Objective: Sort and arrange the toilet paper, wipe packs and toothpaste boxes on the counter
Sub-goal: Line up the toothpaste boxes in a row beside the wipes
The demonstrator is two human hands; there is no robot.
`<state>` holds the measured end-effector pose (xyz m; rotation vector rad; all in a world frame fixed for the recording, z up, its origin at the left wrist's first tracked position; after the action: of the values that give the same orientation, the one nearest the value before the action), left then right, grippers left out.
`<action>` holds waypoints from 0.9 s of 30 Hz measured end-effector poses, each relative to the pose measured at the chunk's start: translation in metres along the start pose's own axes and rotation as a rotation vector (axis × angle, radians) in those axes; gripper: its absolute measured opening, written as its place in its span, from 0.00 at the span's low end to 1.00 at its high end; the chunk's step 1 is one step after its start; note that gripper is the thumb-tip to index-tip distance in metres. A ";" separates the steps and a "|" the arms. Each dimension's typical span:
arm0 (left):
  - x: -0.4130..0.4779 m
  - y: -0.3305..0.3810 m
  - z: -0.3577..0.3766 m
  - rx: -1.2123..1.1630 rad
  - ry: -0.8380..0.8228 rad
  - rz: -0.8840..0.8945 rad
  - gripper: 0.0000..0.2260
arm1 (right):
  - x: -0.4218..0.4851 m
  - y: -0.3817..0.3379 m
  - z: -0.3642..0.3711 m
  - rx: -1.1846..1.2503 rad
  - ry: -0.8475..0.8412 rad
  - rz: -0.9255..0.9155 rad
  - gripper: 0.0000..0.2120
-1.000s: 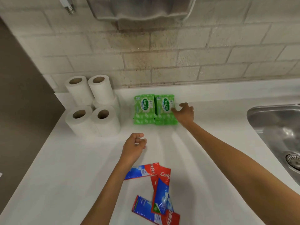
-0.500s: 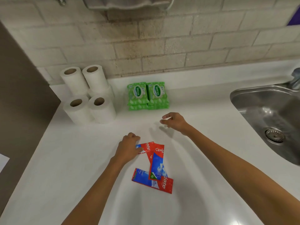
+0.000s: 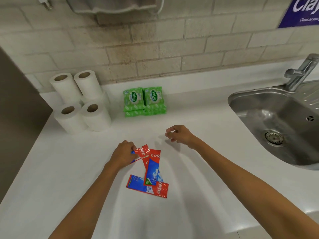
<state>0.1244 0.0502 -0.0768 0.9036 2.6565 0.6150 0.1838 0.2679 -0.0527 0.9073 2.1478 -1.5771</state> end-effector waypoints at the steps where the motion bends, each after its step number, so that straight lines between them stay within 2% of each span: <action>1: 0.002 0.000 -0.001 -0.014 0.016 -0.012 0.08 | 0.000 0.000 -0.002 0.006 -0.016 0.002 0.12; 5: 0.016 0.019 -0.018 -0.165 0.200 -0.063 0.06 | 0.003 -0.002 -0.017 0.032 -0.036 -0.002 0.14; 10: 0.047 0.075 -0.027 -0.631 0.413 -0.121 0.08 | 0.008 -0.005 -0.031 0.077 -0.099 -0.029 0.15; 15: 0.090 0.122 -0.026 -0.856 0.445 -0.073 0.04 | 0.018 -0.007 -0.052 0.180 -0.157 -0.048 0.16; 19: 0.118 0.135 -0.021 -0.918 0.463 -0.094 0.08 | 0.030 -0.005 -0.076 0.226 -0.174 -0.054 0.05; 22: 0.134 0.139 -0.014 -0.949 0.470 -0.127 0.04 | 0.040 -0.001 -0.089 0.292 -0.177 -0.026 0.06; 27: 0.144 0.135 -0.005 -0.985 0.481 -0.170 0.12 | 0.068 0.008 -0.109 0.423 -0.062 0.065 0.04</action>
<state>0.0813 0.2359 -0.0252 0.2409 2.2163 2.0164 0.1497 0.3918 -0.0623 1.0205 1.7525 -2.0372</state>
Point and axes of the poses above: each hand's wrist, its own x-axis towards the middle knuckle, its own z-axis out of the palm, y = z × x, the point moved 6 cm from there along x, towards the middle knuckle, and after that the axes turned 15 degrees about z, right-handed, at the moved point
